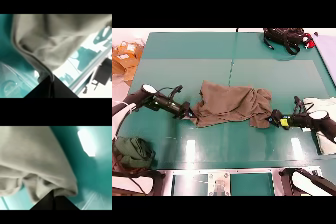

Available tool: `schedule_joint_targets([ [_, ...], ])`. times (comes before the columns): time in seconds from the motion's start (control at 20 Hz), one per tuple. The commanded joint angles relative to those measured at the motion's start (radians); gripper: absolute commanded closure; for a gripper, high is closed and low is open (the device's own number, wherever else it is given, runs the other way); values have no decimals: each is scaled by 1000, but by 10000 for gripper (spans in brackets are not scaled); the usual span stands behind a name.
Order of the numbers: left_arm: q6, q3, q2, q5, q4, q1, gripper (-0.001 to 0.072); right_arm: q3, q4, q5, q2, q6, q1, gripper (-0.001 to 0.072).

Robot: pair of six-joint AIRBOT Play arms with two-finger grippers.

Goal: Fold the shirts.

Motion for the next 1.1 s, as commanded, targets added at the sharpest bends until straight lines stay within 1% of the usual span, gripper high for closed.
schedule_joint_targets([
  [0.0,-17,126,22,-157,-27,2,681,170,-42,156,-9,-21,-66,688],
  [0.1,-56,262,93,-179,-27,2,682,354,-54,284,16,9,-131,688],
  [0.2,-92,431,188,-146,-28,2,681,546,-54,340,66,48,-175,688],
  [0.4,-120,827,381,-27,-21,2,681,934,-54,339,177,126,-242,688],
  [0.55,-139,1102,495,68,61,2,681,1181,-54,308,250,147,-315,688],
  [0.6,-144,1149,534,108,92,2,681,1247,-54,285,274,148,-346,688],
  [0.7,-144,1158,632,215,160,2,681,1363,-55,218,322,148,-399,688],
  [0.75,-144,1159,671,246,208,2,681,1400,-55,187,339,148,-410,688],
  [0.9,-144,1162,714,255,312,2,681,1451,-57,118,369,147,-410,688],
  [1.05,-144,1096,710,263,372,2,681,1427,-57,126,361,146,-409,688],
])
